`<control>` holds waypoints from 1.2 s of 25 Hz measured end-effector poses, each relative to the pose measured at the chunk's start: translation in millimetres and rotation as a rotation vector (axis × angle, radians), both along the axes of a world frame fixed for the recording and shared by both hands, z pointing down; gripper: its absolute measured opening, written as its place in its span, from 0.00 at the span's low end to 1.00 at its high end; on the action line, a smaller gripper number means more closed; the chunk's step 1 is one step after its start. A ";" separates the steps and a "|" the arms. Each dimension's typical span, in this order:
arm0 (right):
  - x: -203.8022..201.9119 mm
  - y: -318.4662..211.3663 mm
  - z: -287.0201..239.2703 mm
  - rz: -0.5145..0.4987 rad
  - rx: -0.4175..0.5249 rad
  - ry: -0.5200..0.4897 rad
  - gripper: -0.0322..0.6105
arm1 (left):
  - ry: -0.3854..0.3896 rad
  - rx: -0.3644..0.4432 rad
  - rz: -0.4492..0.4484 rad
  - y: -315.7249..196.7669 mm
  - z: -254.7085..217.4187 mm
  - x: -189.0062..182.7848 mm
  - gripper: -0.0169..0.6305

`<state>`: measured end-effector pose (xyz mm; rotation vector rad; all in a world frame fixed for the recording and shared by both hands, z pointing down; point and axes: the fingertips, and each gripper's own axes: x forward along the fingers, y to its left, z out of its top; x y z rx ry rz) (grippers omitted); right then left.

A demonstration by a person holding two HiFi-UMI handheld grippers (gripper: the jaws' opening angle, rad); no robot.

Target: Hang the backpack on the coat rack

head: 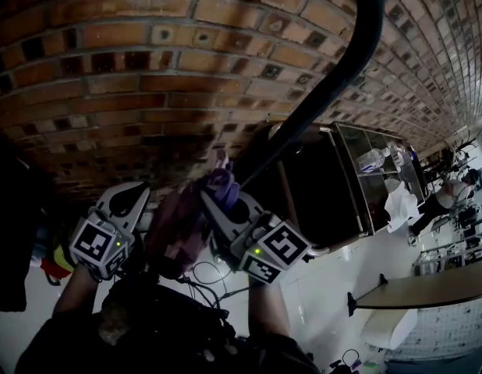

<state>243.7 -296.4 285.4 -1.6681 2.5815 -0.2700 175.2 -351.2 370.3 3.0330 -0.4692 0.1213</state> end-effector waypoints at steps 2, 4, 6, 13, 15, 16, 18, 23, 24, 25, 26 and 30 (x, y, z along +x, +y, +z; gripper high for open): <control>-0.7 4.1 16.4 0.016 -0.021 0.000 0.07 | -0.004 -0.005 0.006 1.4 4.7 1.4 0.07; 1.2 6.9 31.5 0.038 -0.042 -0.002 0.07 | -0.006 -0.004 0.008 1.7 7.8 2.0 0.07; 4.8 10.2 47.9 0.062 -0.072 -0.021 0.07 | -0.005 -0.003 0.007 1.6 10.3 2.4 0.07; 14.0 18.0 77.8 0.090 -0.054 -0.065 0.07 | -0.012 -0.011 0.029 10.1 21.2 7.9 0.07; 18.2 20.3 87.5 0.117 -0.042 -0.076 0.07 | -0.012 -0.007 0.039 14.8 24.1 9.7 0.07; 19.1 21.4 90.6 0.126 -0.036 -0.072 0.07 | -0.011 -0.006 0.043 17.1 25.2 10.4 0.07; 20.3 21.5 96.2 0.148 -0.031 -0.029 0.08 | -0.014 -0.010 0.046 21.1 27.9 10.4 0.07; 26.7 19.5 107.1 0.225 -0.018 -0.008 0.12 | -0.018 -0.012 0.044 29.2 36.2 3.9 0.07; 30.2 21.5 109.3 0.248 -0.013 -0.024 0.12 | -0.020 -0.012 0.042 30.5 37.8 2.3 0.07; 34.2 24.9 111.7 0.271 -0.006 -0.046 0.13 | -0.023 -0.012 0.041 32.1 39.7 0.7 0.07; 37.5 29.4 114.0 0.288 0.000 -0.068 0.15 | -0.027 -0.013 0.041 34.0 41.6 -0.9 0.07; 44.3 51.9 117.0 0.350 0.027 -0.078 0.20 | -0.033 -0.018 0.036 42.5 43.7 -5.7 0.07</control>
